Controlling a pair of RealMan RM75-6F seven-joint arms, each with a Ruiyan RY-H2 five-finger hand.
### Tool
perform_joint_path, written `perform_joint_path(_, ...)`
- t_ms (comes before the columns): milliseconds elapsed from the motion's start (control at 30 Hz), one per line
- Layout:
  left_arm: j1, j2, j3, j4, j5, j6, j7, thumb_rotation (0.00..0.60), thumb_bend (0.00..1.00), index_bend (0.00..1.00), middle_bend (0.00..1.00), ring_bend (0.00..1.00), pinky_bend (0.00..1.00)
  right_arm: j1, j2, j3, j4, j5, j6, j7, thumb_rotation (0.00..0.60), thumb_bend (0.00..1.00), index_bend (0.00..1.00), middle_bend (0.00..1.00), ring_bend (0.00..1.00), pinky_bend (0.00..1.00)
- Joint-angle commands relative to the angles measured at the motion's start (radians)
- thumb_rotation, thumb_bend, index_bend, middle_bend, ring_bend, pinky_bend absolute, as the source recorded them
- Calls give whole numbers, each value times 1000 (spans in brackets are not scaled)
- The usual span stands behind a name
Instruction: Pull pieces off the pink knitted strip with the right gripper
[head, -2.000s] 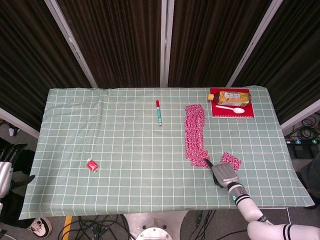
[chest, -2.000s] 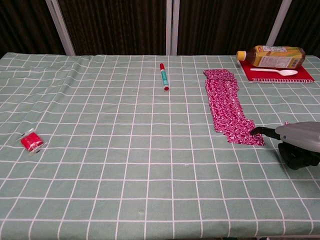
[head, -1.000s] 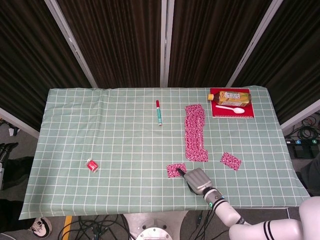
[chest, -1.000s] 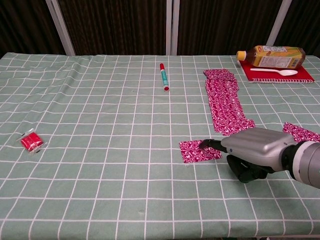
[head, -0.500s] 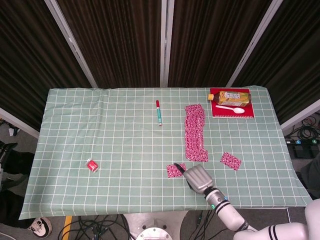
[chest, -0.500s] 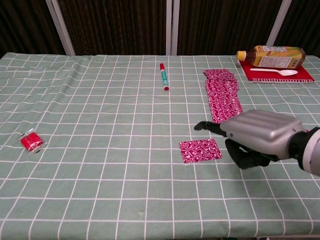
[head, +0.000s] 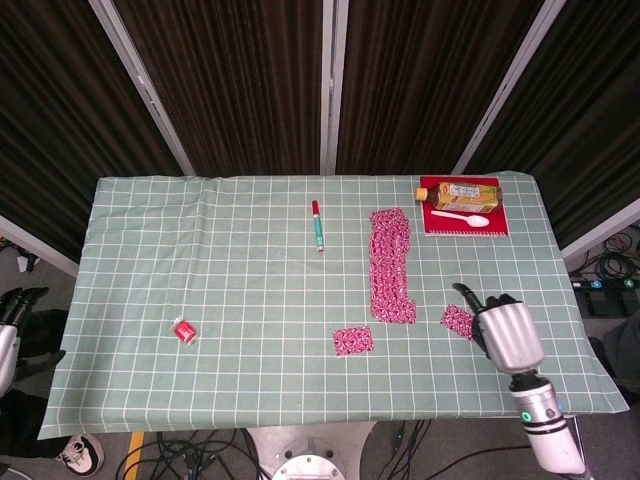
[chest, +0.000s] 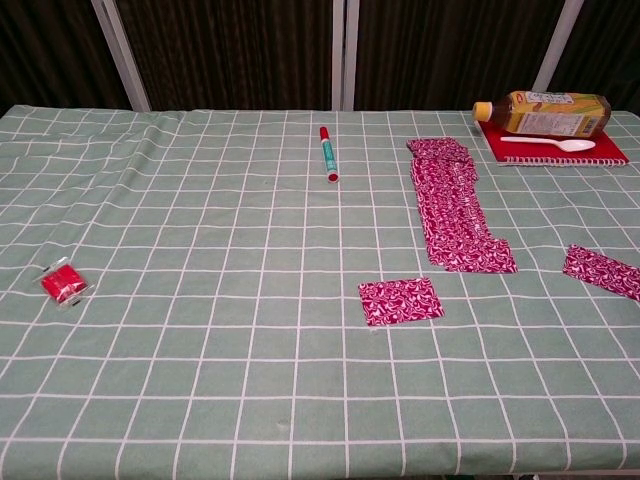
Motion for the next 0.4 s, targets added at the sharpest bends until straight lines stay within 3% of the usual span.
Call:
perform_joint_path(33, -3, -1, 1, -16, 4, -3, 18, 600, 95, 147, 157, 102, 172, -78, 64, 7, 86, -12, 44, 93, 600, 523, 281, 619, 489, 507)
perform_joint_path(67, -4, -2, 2, -21, 7, -2, 25, 600, 95, 147, 157, 102, 172, -93, 82, 3, 95, 9, 26, 98, 600, 467, 277, 554, 399, 443)
perform_joint_path(133, -8, -5, 0, -28, 8, -4, 36, 600, 95, 147, 157, 102, 172, -110, 111, -5, 82, 57, -25, 92, 600, 272, 202, 276, 125, 193)
perform_joint_path(200, -11, -8, 0, -34, 11, -4, 44, 600, 95, 147, 157, 102, 172, -125, 127, 1, 63, 88, -56, 127, 600, 116, 88, 33, 0, 9)
perform_joint_path(400, -11, -11, 0, -38, 17, 2, 53, 600, 95, 147, 157, 102, 172, -156, 110, 39, 91, 88, -57, 185, 600, 27, 0, 0, 0, 0)
